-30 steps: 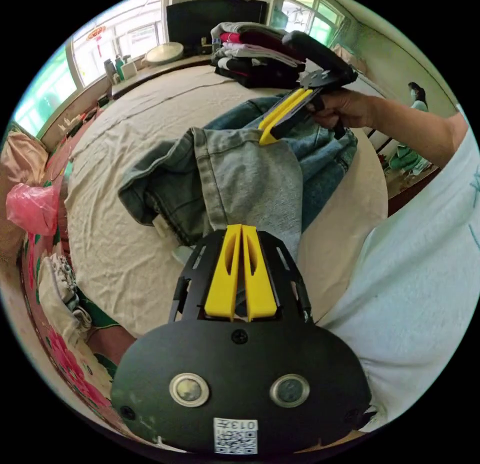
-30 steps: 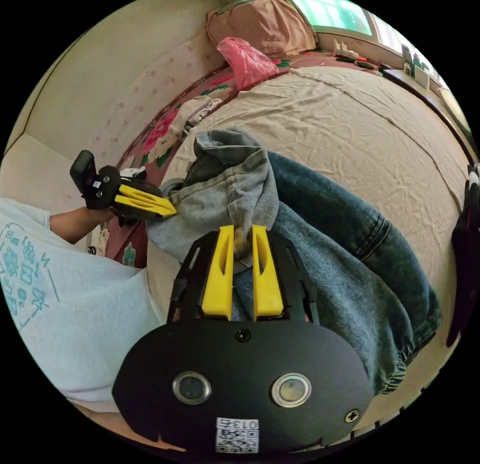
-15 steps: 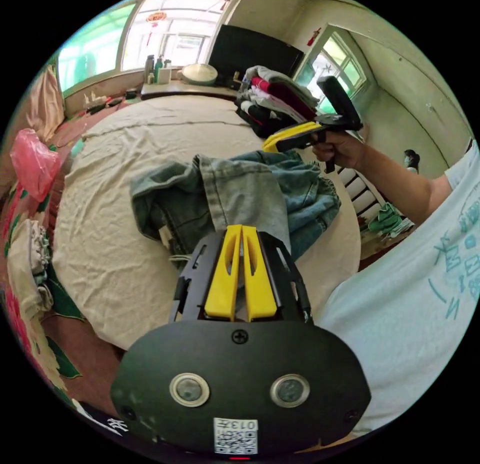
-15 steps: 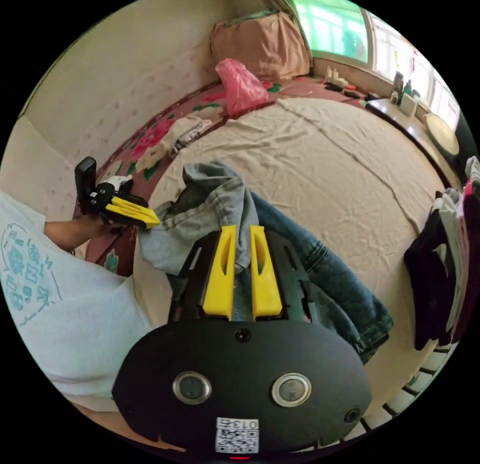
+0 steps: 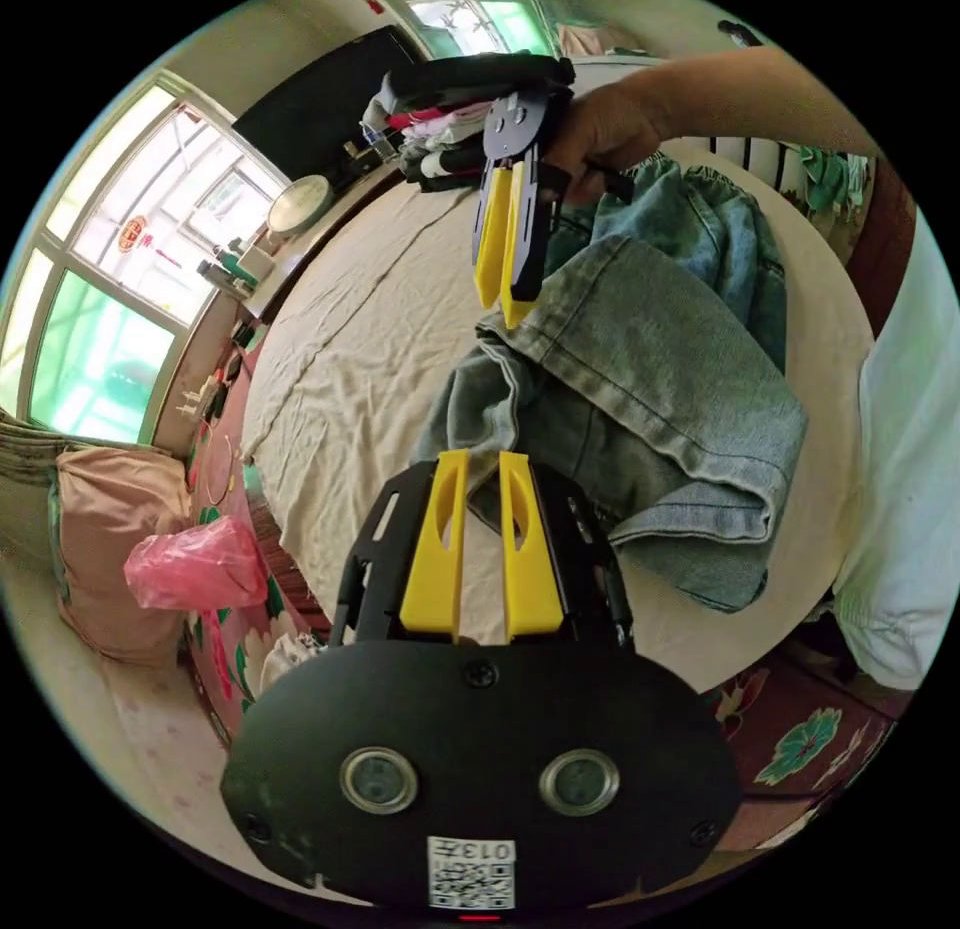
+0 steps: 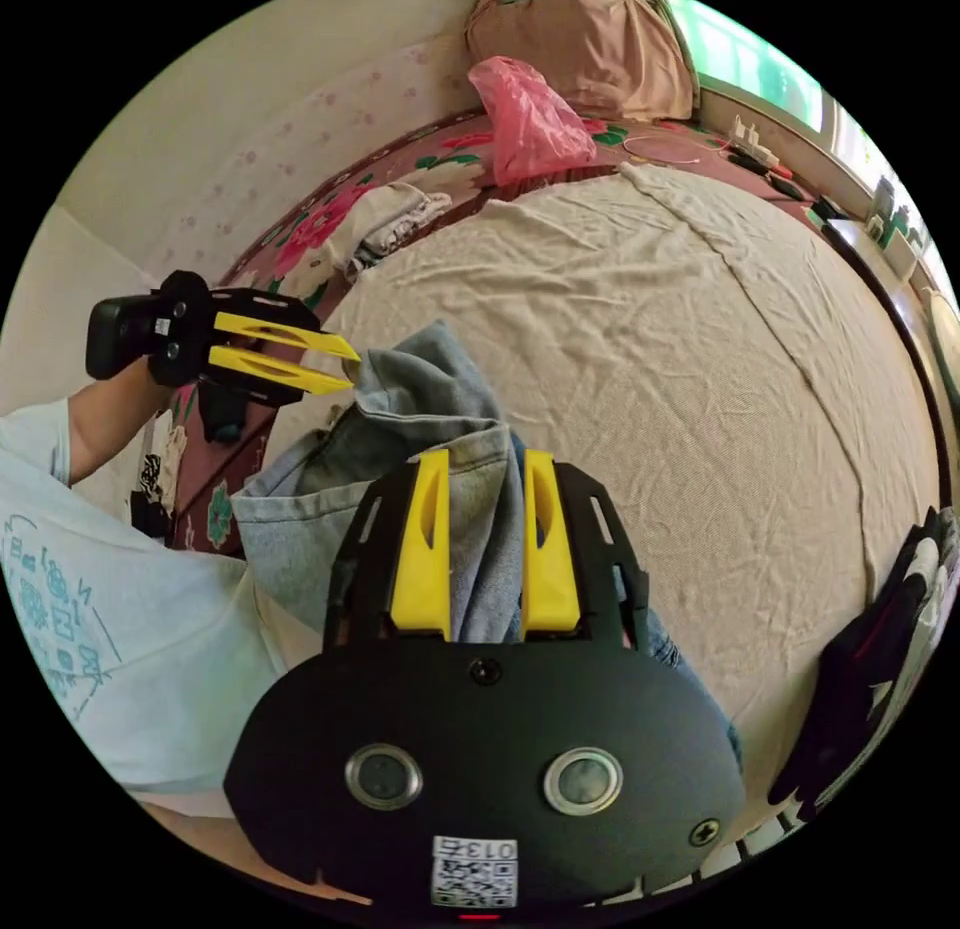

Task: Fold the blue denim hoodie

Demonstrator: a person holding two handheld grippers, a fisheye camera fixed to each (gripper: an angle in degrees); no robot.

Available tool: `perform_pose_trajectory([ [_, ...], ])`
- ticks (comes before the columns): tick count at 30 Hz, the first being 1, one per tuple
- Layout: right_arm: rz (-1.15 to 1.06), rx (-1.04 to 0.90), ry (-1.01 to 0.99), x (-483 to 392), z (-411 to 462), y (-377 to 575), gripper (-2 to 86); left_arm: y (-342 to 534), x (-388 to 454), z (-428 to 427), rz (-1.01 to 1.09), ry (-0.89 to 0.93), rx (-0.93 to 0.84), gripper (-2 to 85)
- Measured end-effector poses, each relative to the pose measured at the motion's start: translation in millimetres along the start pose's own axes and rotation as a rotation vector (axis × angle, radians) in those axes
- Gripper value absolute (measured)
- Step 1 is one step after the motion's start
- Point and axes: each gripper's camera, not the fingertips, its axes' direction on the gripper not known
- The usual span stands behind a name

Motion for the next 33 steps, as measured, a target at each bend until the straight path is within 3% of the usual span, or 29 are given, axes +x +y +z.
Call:
perform_pose_trajectory([
  [4, -0.011, 0.017, -0.138, 10, 0, -5, 12.3, -5, -14, -10, -0.029, 0.084, 0.090, 6.9],
  [8, -0.042, -0.073, -0.073, 8, 13, -12, 6.8, -14, -21, 6, 0.022, 0.085, 0.024, 7.6],
  [12, -0.239, 0.067, -0.044, -22, -22, 4, 4.3, -19, -27, 20, 0.060, 0.141, -0.002, 7.7],
  [18, -0.292, 0.232, -0.051, -35, -62, 32, 3.0, -13, -33, 25, 0.091, 0.195, 0.067, 6.7],
  [20, -0.312, 0.239, -0.055, -38, -63, 36, 2.8, -12, -43, 35, 0.056, 0.296, 0.079, 6.0],
  [28, -0.140, 0.199, -0.022, -15, -36, 12, 2.7, 12, -79, 64, -0.128, 0.513, 0.109, 6.9],
  [33, -0.125, 0.035, 0.011, -9, 10, -25, 3.0, 37, -94, 77, -0.219, 0.587, 0.107, 6.8],
])
